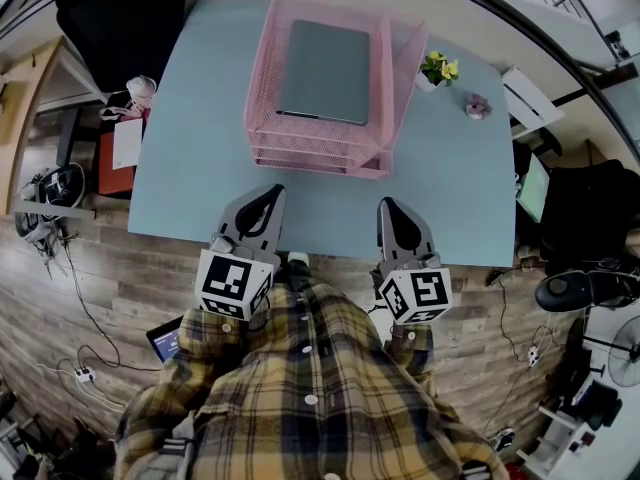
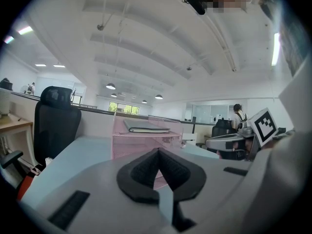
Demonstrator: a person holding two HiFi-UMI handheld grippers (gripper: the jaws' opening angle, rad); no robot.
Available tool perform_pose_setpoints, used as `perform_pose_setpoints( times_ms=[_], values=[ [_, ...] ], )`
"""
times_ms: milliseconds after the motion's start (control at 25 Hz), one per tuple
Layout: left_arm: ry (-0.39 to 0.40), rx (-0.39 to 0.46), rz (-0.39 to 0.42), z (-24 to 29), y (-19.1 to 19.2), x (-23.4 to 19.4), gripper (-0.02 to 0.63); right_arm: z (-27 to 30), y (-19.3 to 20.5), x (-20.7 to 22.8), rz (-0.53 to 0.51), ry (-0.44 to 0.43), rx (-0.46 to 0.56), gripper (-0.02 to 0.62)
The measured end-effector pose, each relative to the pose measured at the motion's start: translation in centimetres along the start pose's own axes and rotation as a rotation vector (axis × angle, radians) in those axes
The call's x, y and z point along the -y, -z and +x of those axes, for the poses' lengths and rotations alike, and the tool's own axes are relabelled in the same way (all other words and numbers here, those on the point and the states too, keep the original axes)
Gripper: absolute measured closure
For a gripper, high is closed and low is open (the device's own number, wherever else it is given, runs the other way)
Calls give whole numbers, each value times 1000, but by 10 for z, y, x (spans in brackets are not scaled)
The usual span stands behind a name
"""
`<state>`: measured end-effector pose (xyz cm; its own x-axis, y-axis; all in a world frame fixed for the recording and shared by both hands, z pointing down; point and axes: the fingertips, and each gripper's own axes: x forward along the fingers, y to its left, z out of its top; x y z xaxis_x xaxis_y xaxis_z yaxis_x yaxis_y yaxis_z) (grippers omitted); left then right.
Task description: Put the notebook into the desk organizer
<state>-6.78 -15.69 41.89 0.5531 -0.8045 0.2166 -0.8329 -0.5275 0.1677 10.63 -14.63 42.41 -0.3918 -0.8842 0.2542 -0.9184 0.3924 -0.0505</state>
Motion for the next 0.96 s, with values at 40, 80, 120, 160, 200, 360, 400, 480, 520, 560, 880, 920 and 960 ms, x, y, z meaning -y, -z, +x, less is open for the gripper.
perform_pose_setpoints(
  times_ms=[40,80,120,160,200,360,400,480,520,560,880,920,960],
  values=[
    [0,0,0,0,0,0,612,0,0,0,0,1,-1,595],
    [0,0,0,-1,0,-1,612,0,0,0,2,1,-1,595],
    [-1,0,1,-1,-1,-1,612,-1,0,0,5,2,-1,595],
    [-1,0,2,-1,-1,-2,612,-1,-1,1,8,2,-1,595],
    [-1,0,4,-1,-1,-2,612,-1,-1,1,10,3,-1,594],
    [-4,2,4,1,-2,-5,612,-1,1,3,17,6,-2,594],
    [-4,2,4,1,-2,-6,612,-1,2,3,19,7,-2,594],
    [-4,2,4,1,-1,-7,612,-1,3,3,21,10,-2,595],
    [-4,2,6,1,-1,-7,612,-2,3,4,21,11,-3,594],
    [-6,2,7,0,-1,-7,612,-2,3,4,22,11,-3,594],
    [-11,-1,19,1,-2,-10,612,0,3,4,24,4,-5,594],
    [-10,-1,22,1,-2,-11,612,1,3,3,22,3,-4,594],
    [-9,-2,25,1,-2,-12,612,2,3,3,20,2,-3,594]
  ],
)
